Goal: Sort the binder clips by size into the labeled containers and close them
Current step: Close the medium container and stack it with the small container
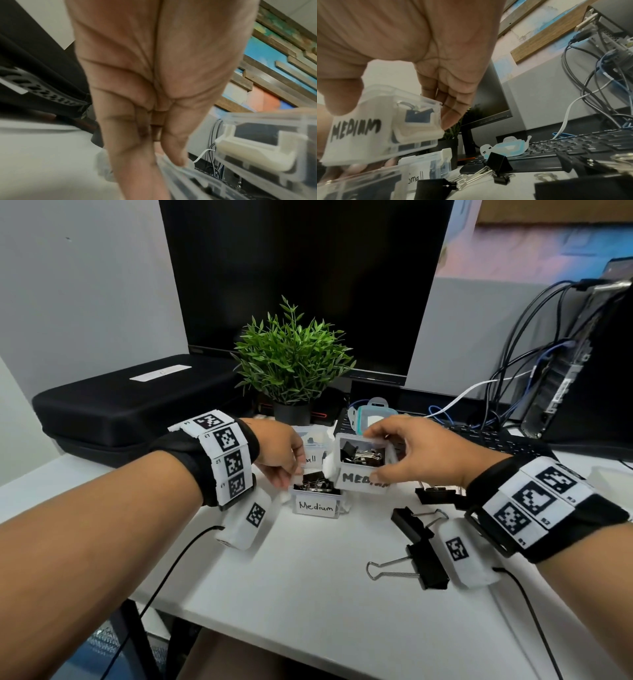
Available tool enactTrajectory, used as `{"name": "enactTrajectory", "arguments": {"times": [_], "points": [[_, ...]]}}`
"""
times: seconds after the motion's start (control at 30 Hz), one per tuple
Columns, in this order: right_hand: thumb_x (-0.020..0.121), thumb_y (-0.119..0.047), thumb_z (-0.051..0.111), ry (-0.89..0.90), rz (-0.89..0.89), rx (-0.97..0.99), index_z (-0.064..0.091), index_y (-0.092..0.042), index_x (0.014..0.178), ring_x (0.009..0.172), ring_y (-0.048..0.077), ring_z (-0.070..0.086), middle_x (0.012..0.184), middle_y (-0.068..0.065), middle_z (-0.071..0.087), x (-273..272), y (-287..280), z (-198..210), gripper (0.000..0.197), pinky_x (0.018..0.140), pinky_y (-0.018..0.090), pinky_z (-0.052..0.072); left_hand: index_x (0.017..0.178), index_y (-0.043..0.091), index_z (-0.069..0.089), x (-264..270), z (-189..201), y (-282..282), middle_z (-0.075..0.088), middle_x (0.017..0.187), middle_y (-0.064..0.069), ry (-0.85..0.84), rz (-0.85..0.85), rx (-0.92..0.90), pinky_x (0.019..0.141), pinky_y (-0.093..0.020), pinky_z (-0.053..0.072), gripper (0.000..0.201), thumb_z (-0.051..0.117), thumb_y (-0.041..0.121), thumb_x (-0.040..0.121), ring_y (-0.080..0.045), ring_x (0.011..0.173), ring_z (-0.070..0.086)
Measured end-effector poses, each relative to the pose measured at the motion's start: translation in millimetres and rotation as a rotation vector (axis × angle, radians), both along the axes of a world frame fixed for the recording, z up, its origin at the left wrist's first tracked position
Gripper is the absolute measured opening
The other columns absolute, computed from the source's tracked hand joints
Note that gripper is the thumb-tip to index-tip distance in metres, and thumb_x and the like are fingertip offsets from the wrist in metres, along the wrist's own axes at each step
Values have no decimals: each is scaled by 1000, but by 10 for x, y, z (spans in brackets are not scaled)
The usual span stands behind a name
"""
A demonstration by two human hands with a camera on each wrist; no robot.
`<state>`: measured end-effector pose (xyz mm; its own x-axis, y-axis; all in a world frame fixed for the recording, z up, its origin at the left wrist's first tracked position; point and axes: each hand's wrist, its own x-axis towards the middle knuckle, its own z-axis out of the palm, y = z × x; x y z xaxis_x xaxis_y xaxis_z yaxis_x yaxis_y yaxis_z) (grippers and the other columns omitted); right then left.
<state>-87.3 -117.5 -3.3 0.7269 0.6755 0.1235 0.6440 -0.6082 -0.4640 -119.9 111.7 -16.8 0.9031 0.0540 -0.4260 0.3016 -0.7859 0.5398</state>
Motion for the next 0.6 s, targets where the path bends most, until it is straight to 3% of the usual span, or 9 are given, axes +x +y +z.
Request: {"name": "enactTrajectory", "arguments": {"times": [0.07,0.17,0.27,0.4,0.47,0.6], "points": [[70,-34,79,-12,10,-11,59,-25,114,96,7,57,106,-10,58,-26,61,-9,49,84,23,48,88,8,51,-13,3,-31,61,68,-12,-20,33,-93,51,-23,55,19,38,1,99,-11,44,63],[72,-38,78,1,26,-35,59,-23,119,99,6,56,109,-10,58,-45,154,-44,54,86,21,47,86,7,53,-40,46,-58,63,71,-16,-45,91,-197,50,-27,56,28,31,12,103,-19,52,67],[73,-44,75,-30,23,-55,56,-20,125,97,5,52,107,-11,54,-38,248,-67,61,76,12,41,103,1,54,-64,101,-88,66,89,-28,-43,102,-224,54,-30,57,34,29,23,104,-27,64,67],[72,-50,74,-58,8,-48,54,-18,130,86,-5,47,105,-15,48,-26,325,-85,69,65,4,33,119,-5,52,-50,115,-56,63,102,-34,-51,125,-245,55,-33,57,52,26,37,103,-28,64,68],[72,-50,74,-45,16,-42,51,-19,133,81,-11,44,108,-15,46,-36,336,-94,72,66,4,34,118,-5,52,-42,119,-26,63,103,-34,-52,145,-277,59,-35,57,58,26,44,101,-31,67,68],[74,-51,72,-62,37,-71,51,-18,134,97,-4,42,121,-7,52,-47,369,-126,71,79,11,36,107,2,60,-58,152,-50,67,99,-29,-13,118,-281,66,-37,57,67,27,59,94,-28,63,67]]}}
